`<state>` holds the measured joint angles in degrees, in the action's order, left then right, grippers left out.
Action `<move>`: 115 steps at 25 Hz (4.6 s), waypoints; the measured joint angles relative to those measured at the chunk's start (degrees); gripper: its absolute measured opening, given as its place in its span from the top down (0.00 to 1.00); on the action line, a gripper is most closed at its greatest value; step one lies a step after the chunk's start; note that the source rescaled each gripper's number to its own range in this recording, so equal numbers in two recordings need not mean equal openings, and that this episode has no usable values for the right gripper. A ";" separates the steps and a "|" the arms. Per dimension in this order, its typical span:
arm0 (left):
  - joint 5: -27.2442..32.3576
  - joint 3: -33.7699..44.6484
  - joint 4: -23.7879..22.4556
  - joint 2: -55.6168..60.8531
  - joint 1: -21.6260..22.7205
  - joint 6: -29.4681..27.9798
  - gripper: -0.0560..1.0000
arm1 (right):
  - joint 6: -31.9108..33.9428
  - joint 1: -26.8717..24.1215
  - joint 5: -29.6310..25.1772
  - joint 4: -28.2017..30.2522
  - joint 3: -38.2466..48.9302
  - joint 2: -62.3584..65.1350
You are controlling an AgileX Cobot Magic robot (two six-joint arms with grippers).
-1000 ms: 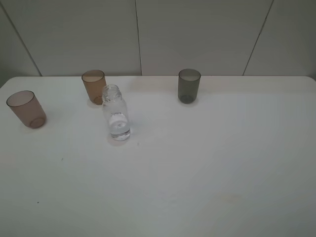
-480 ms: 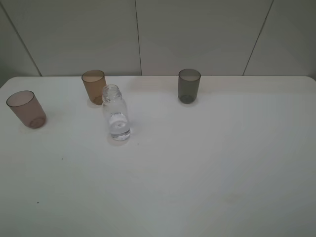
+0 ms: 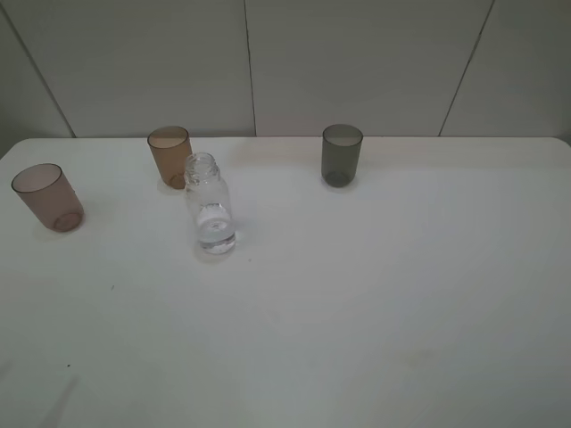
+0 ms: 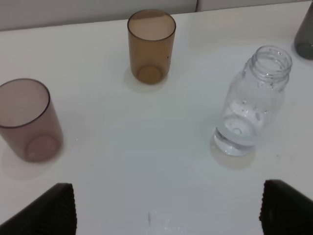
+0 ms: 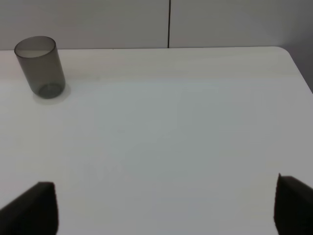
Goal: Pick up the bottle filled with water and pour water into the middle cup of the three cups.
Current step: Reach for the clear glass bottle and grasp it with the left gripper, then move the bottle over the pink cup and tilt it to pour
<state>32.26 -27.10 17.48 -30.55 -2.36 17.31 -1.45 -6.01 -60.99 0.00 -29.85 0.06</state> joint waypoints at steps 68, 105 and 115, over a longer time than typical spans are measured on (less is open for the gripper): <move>-101.66 2.34 2.86 -84.96 -38.07 -11.75 0.14 | 0.00 0.00 0.00 0.00 0.00 0.00; -101.77 -8.81 0.80 -93.39 -36.01 -11.75 0.14 | 0.00 0.00 0.00 0.00 0.00 0.00; -101.77 -8.81 0.74 -93.39 -36.01 -11.75 0.94 | 0.00 0.00 0.00 0.00 0.00 0.00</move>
<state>-69.51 -35.91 18.23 -123.94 -38.37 5.56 -1.45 -6.01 -60.99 0.00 -29.85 0.06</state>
